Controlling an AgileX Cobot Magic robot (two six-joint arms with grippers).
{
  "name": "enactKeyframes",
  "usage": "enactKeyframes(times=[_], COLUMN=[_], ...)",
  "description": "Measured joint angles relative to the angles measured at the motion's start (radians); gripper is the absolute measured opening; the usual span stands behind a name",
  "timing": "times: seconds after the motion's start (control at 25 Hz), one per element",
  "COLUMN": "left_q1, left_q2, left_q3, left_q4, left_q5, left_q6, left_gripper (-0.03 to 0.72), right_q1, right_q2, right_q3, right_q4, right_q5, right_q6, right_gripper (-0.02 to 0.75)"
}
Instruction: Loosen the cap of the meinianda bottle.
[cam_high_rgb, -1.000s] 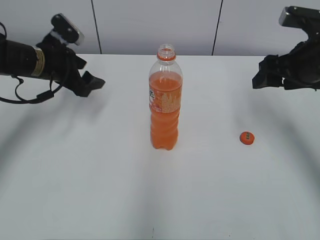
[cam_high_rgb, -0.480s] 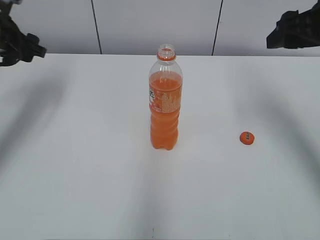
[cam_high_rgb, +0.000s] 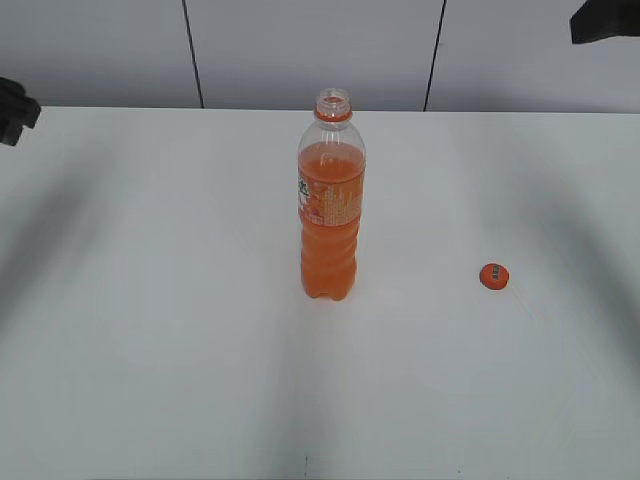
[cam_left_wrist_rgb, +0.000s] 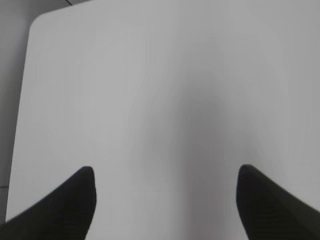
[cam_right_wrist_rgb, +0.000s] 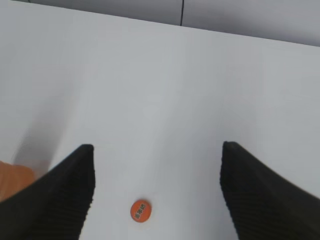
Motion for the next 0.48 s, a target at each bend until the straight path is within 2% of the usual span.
enactKeyframes(times=[0.24, 0.48], left_q1=[0.0, 0.0], left_q2=[-0.038, -0.087], left_q3=[-0.054, -0.069], left_q4=[-0.23, -0.337], left_q5=[0.291, 0.462], left_q6=[0.204, 0.233], left_gripper=[0.528, 0.529], right_q1=[0.0, 0.0], right_q2=[-0.001, -0.002], right_q3=[-0.158, -0.277], right_q4=[-0.145, -0.195], right_q5=[0.228, 0.505], right_q6=[0.089, 0.12], right_gripper=[0.586, 0.586])
